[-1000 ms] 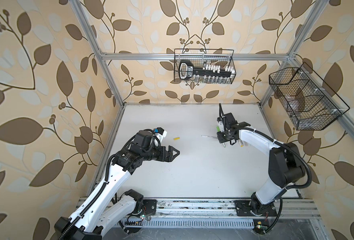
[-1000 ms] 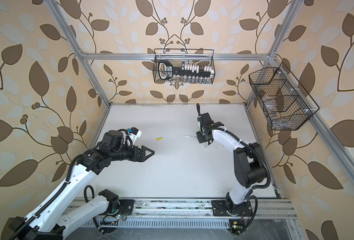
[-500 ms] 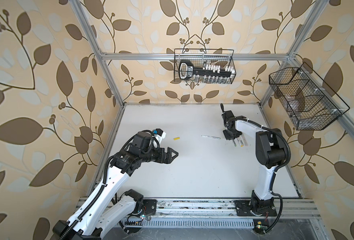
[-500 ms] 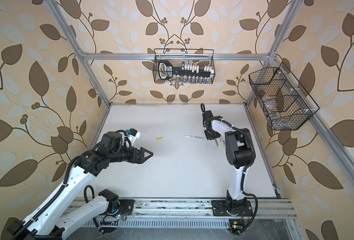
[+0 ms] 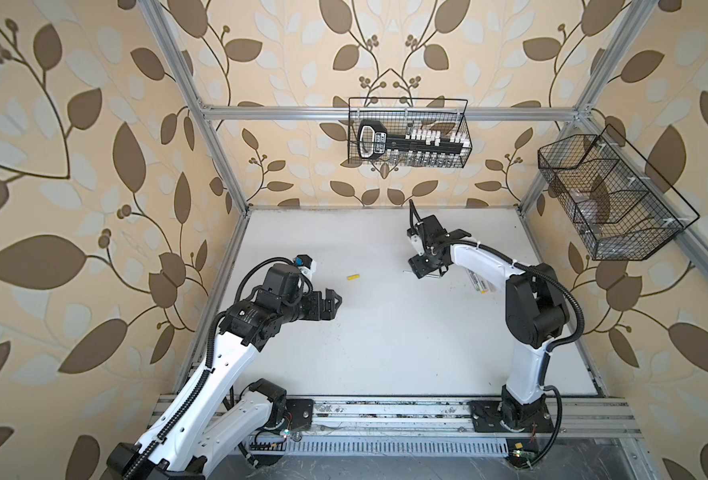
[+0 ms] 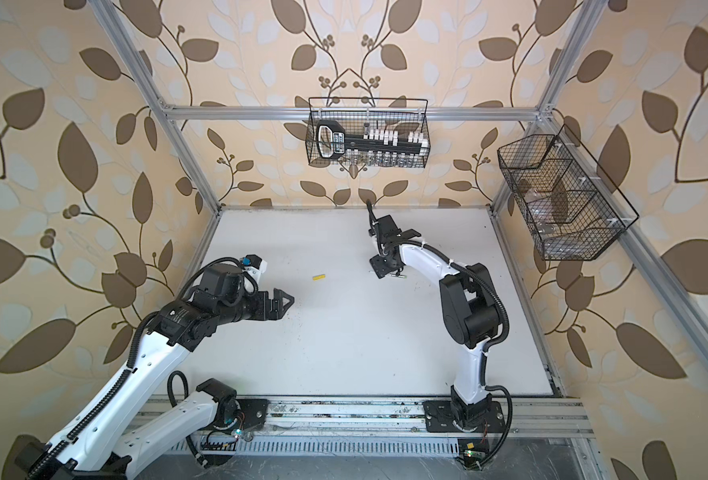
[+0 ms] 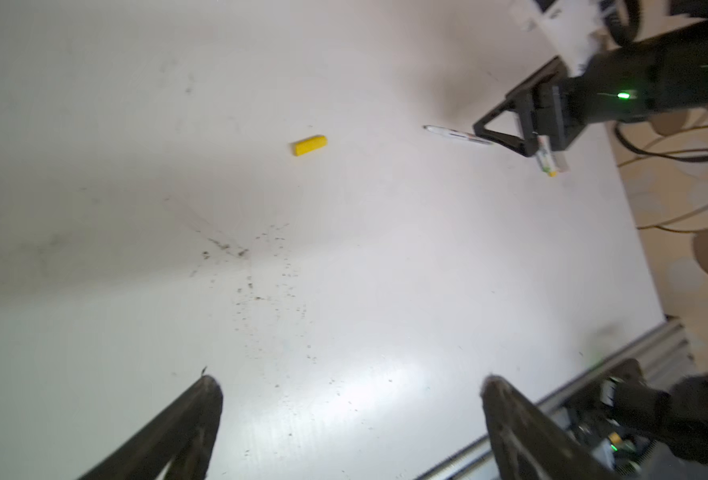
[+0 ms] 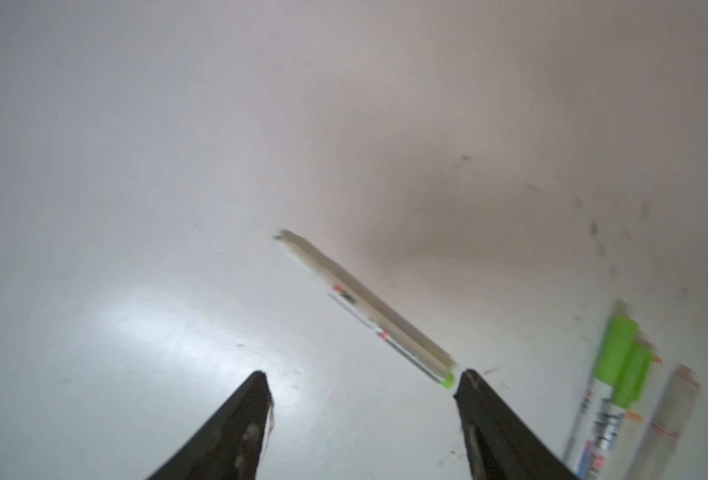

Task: Insert the pens into the pen caps
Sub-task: 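Set the capped pen beside the highlighters and open the right gripper, then move the right gripper to the yellow cap and grasp it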

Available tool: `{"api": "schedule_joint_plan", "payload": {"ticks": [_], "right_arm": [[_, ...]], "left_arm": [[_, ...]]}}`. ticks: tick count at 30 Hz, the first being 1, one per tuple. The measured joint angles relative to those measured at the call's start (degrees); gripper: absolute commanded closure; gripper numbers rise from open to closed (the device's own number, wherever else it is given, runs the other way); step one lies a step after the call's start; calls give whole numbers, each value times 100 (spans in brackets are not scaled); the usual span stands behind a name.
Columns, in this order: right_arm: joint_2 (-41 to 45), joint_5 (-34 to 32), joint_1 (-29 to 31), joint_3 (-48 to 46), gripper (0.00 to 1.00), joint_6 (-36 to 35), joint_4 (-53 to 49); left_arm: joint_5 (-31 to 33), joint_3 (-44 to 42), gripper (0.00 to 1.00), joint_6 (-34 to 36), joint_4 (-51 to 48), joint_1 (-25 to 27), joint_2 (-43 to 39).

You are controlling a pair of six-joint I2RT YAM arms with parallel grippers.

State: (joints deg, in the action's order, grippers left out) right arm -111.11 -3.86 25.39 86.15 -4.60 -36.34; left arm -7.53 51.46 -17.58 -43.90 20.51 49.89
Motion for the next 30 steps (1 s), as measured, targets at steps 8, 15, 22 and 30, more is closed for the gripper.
{"api": "schedule_joint_plan", "payload": {"ticks": [8, 15, 22, 30], "right_arm": [[-710, 1493, 743, 774, 21, 136, 601], [-1687, 2197, 835, 1335, 19, 739, 1202], [-2448, 2747, 852, 2048, 18, 1250, 1475], [-2702, 3029, 997, 2433, 19, 1366, 1377]], "left_arm": [[1401, 26, 1, -144, -422, -299, 162], [1569, 26, 1, -173, -442, -376, -17], [1556, 26, 1, -170, -439, -485, -17], [1510, 26, 1, -170, -439, -675, -17]]}}
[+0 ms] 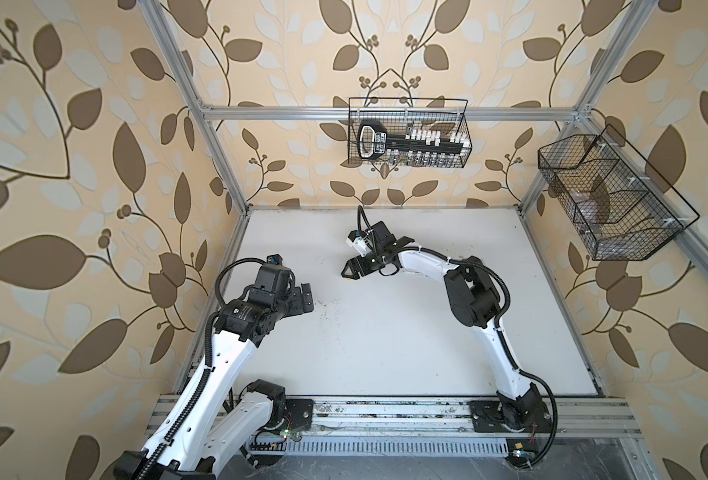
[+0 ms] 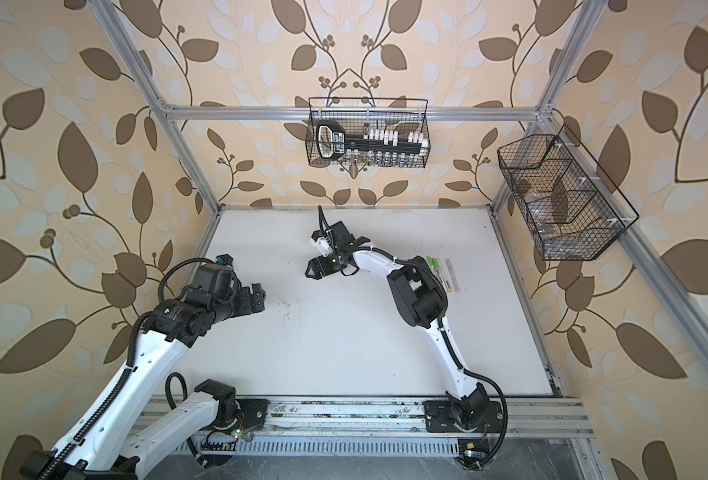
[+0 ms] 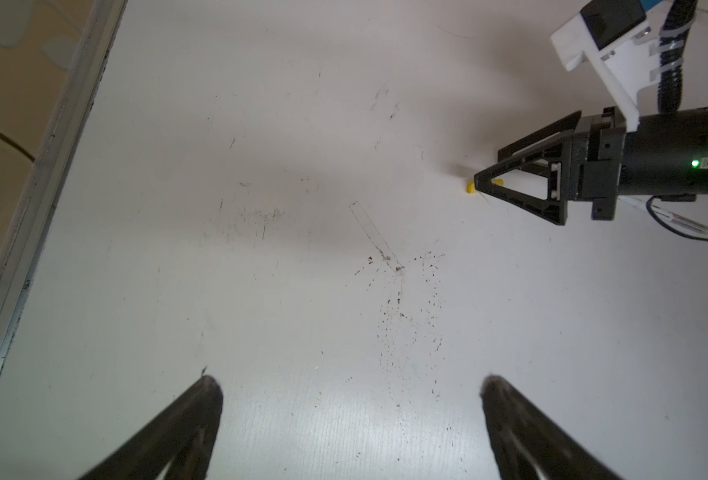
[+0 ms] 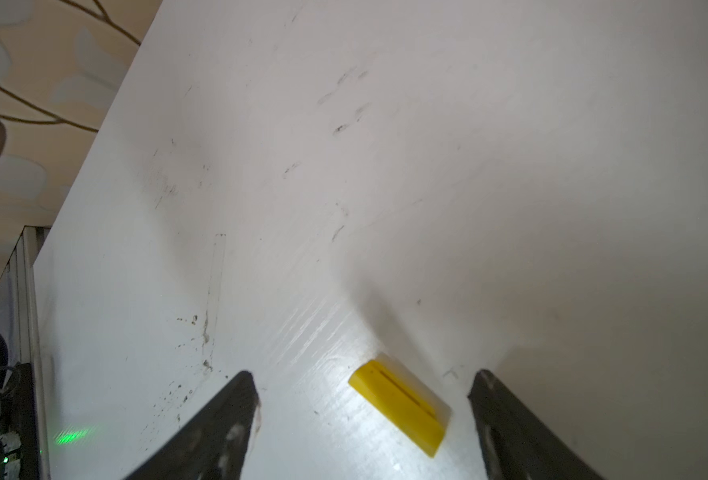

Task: Insert the pens into the pen caps
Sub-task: 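Move the right gripper to the yellow cap and grasp it, then lift the yellow cap with the right gripper toward the left gripper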

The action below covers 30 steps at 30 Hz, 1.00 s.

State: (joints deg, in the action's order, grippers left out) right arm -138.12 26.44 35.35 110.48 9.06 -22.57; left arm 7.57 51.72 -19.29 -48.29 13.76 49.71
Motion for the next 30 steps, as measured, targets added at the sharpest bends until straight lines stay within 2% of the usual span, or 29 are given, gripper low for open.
{"api": "schedule_joint_plan", "payload": {"ticks": [5, 12, 14, 18, 23, 26, 30], "right_arm": [[0, -125, 227, 0, 24, -199, -310], [70, -839, 514, 0, 34, -667, -669], [90, -1047, 555, 0, 40, -754, -767], [125, -1543, 649, 0, 58, -933, -968], [149, -2020, 756, 0, 73, -1043, -1132], [155, -2197, 789, 0, 81, -1071, -1191], [162, -2308, 804, 0, 85, -1062, -1217]], "left_arm": [[-120, 0, 1, 2, 2, -74, 0], [-219, 0, 1, 2, 4, -111, 0], [-240, 0, 1, 2, 4, -111, 0], [-264, 0, 1, 2, 4, -111, 0], [-269, 0, 1, 2, 4, -111, 0], [-271, 0, 1, 2, 4, -111, 0], [-299, 0, 1, 2, 4, -146, 0]]}}
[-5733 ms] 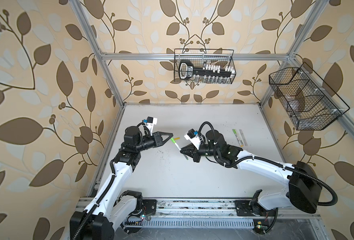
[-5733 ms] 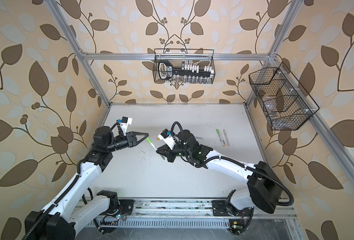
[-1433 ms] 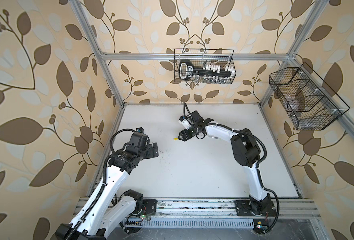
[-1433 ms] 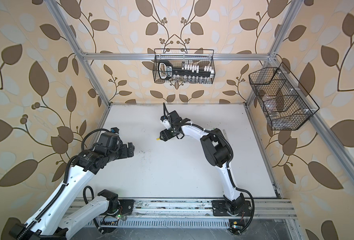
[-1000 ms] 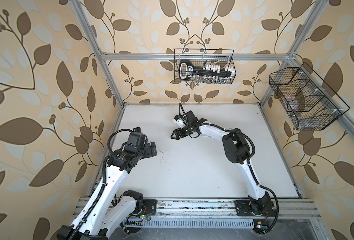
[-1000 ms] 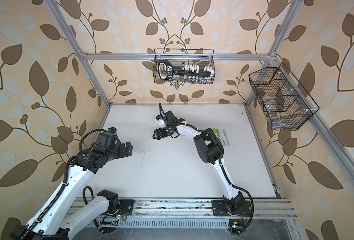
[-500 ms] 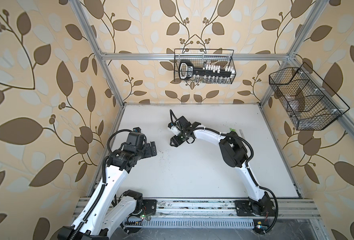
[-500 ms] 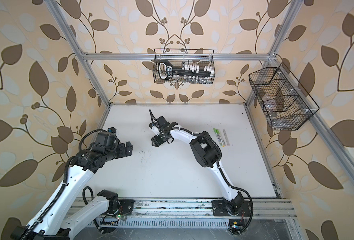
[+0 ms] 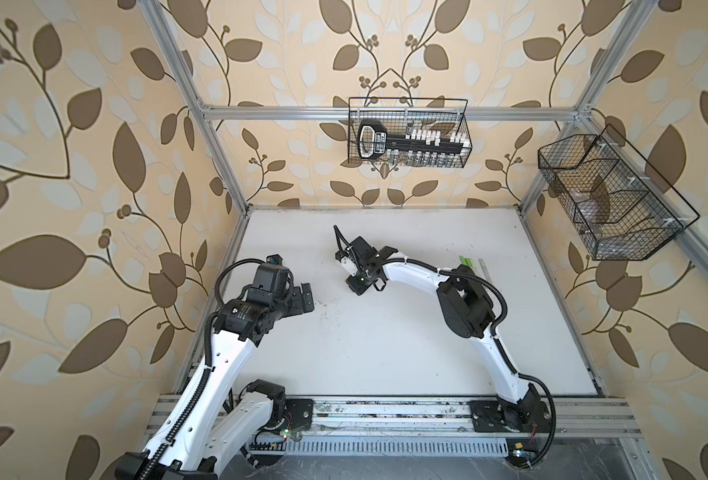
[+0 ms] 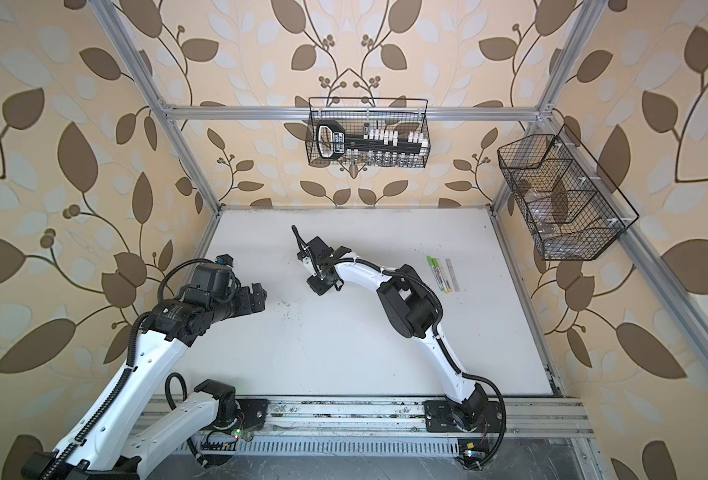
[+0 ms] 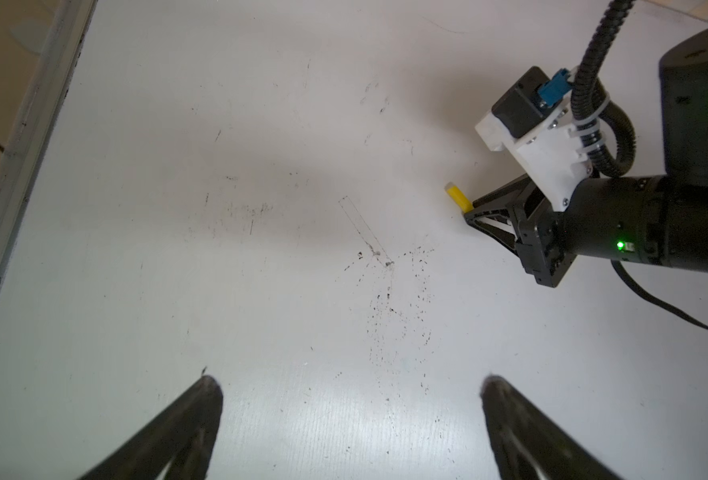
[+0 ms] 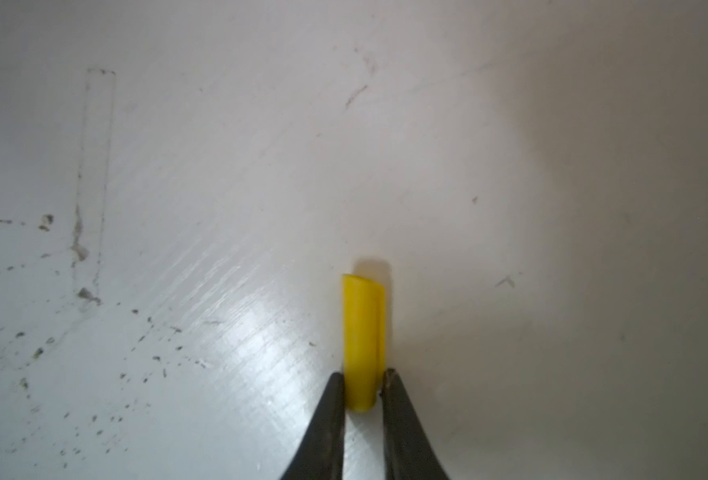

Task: Insert the pens into the pen caps
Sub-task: 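Lift the yellow cap with the right gripper toward the left gripper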

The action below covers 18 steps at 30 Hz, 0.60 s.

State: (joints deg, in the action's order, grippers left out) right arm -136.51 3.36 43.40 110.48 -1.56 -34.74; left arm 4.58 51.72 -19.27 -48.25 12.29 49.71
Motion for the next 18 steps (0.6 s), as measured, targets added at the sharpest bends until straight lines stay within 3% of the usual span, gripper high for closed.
{"api": "schedule_joint_plan", "payload": {"ticks": [10, 14, 18], "right_arm": [[94, -33, 0, -118, 90, 20, 15], [575, 164, -2, -868, 90, 24, 295], [1464, 667, -2, -2057, 90, 39, 1062]], "left_arm": [[-57, 0, 1, 0, 4, -2, 0], [-339, 0, 1, 4, 55, -2, -26], [-1051, -17, 1, 24, 291, -39, -216]]}}
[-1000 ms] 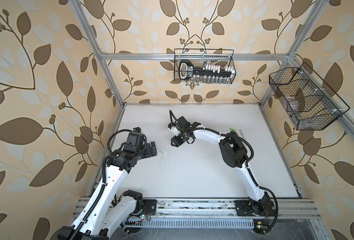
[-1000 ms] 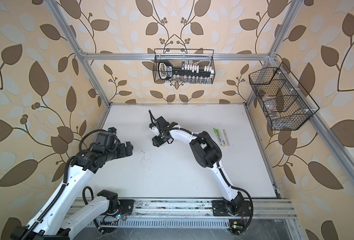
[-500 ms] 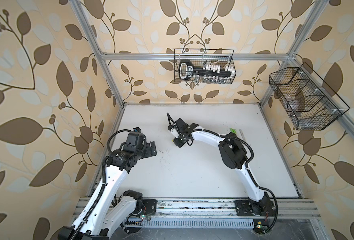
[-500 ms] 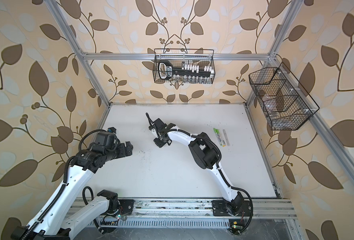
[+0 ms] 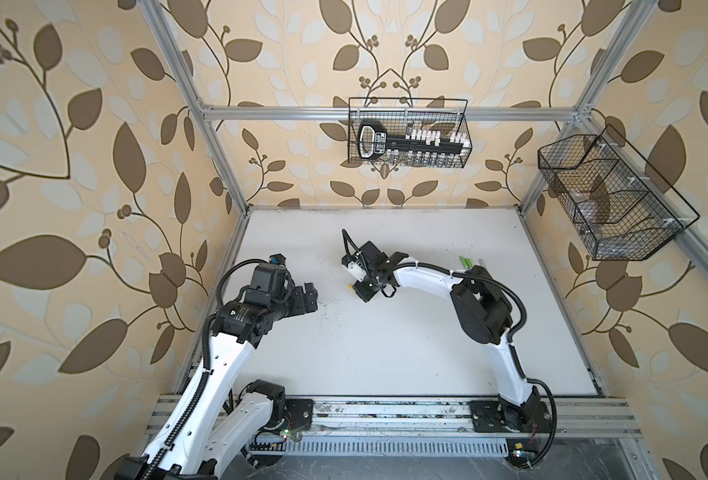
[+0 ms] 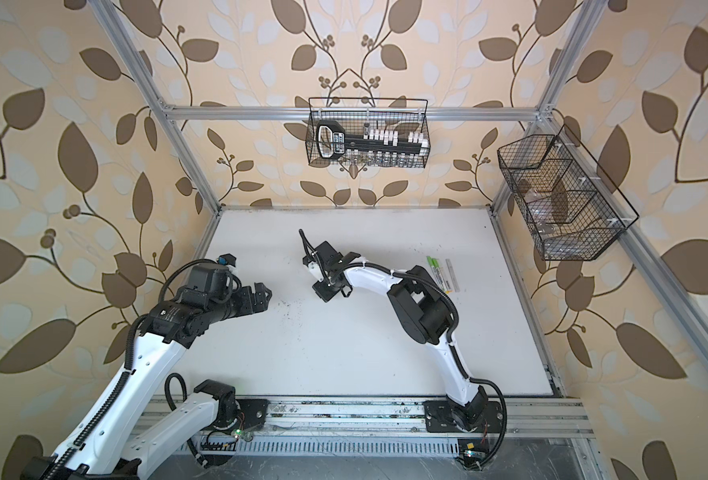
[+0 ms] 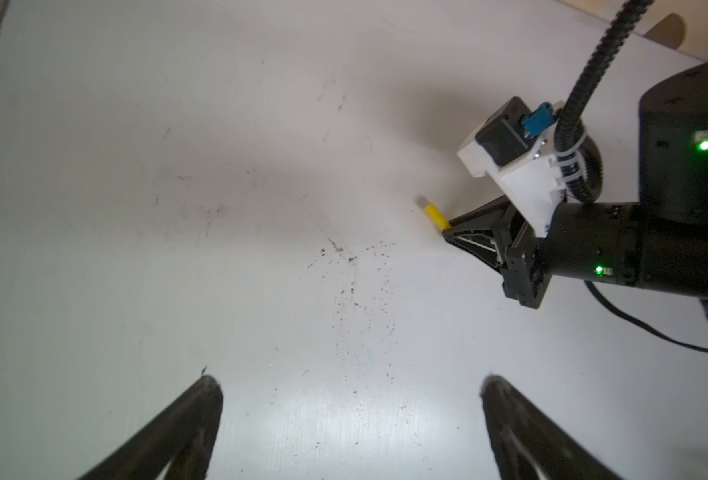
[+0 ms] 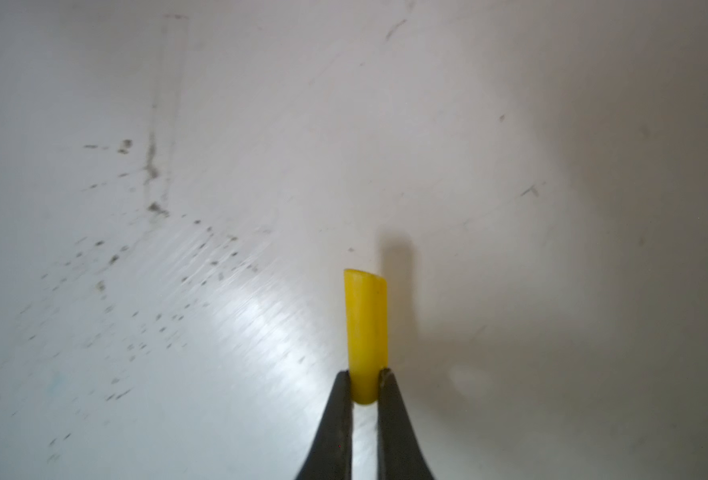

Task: Insert the pens into the pen caps
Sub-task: 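Lift the yellow cap with the right gripper toward the left gripper, then grasp the yellow cap with the left gripper while the right gripper holds it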

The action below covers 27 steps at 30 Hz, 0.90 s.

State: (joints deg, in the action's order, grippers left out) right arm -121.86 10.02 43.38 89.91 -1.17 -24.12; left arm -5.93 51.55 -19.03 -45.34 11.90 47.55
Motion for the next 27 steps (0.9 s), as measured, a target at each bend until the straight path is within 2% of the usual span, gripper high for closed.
{"api": "schedule_joint_plan", "payload": {"ticks": [5, 9, 14, 18, 24, 27], "right_arm": [[1217, 914, -46, -1196, 90, 203, 1200], [1882, 1504, -87, -1663, 91, 457, 1980], [2415, 2037, -90, -2020, 90, 726, 2608], [2693, 2306, -11, -2135, 91, 863, 2830], [3010, 2389, 223, -2168, 91, 914, 2964], [3097, 2380, 306, -2173, 91, 909, 2959]], "left_arm": [[-1211, -74, 2, 22, 404, 0, -236], [-2068, -164, 5, -4, 702, 0, -256], [-2841, -367, 9, -251, 1241, 0, -334], [-3136, -527, 14, -553, 1740, 0, -358], [-3259, -822, 39, -1043, 2559, 0, -356], [-3281, -986, 49, -1281, 2935, 0, -356]]}}
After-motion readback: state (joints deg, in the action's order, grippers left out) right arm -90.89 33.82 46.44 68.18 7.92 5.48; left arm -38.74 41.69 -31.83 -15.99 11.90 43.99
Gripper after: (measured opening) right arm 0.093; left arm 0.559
